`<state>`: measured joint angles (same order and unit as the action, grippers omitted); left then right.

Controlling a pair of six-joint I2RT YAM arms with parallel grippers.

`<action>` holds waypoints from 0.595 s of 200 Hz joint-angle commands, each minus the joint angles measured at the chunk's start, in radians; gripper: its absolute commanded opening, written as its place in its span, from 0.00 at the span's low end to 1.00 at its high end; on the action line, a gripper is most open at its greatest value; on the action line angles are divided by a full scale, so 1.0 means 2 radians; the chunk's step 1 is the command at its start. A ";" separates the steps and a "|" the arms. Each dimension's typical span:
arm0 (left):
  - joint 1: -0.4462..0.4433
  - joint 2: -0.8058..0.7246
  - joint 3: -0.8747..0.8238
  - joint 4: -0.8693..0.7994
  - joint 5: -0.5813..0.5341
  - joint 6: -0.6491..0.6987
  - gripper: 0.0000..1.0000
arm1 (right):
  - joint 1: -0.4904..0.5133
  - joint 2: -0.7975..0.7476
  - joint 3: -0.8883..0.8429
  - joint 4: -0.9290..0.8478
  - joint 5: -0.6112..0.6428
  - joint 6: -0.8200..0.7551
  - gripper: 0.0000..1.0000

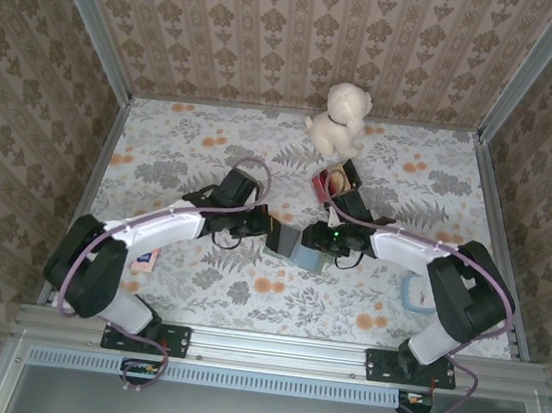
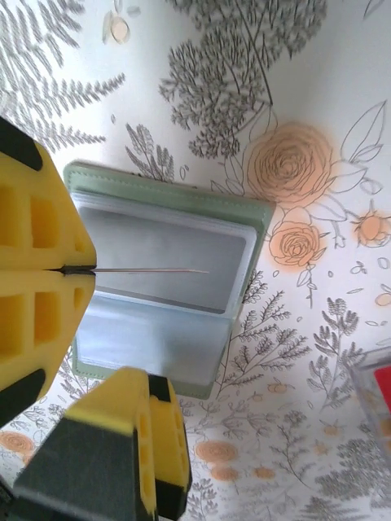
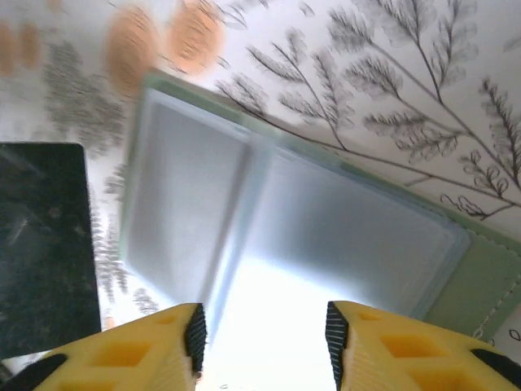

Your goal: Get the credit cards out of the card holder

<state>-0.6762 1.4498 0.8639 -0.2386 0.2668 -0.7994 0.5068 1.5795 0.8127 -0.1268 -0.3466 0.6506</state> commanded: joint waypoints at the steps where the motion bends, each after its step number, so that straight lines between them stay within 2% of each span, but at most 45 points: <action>1: 0.008 -0.046 -0.024 0.018 -0.007 -0.002 0.00 | -0.006 -0.050 -0.015 0.074 -0.057 0.010 0.56; 27: 0.009 -0.102 -0.059 0.093 0.025 -0.040 0.00 | -0.005 -0.081 -0.035 0.137 -0.130 0.053 0.69; 52: 0.013 -0.133 -0.085 0.157 0.051 -0.082 0.00 | -0.005 -0.091 -0.055 0.196 -0.162 0.107 0.78; 92: 0.025 -0.127 -0.105 0.259 0.120 -0.144 0.00 | 0.006 -0.100 -0.051 0.241 -0.201 0.159 0.79; 119: 0.030 -0.126 -0.109 0.295 0.142 -0.169 0.00 | 0.007 -0.103 -0.054 0.269 -0.205 0.190 0.78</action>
<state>-0.6266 1.1980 0.6594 0.2058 0.4606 -1.0527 0.5152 1.3975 0.7078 0.3122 -0.6956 0.9398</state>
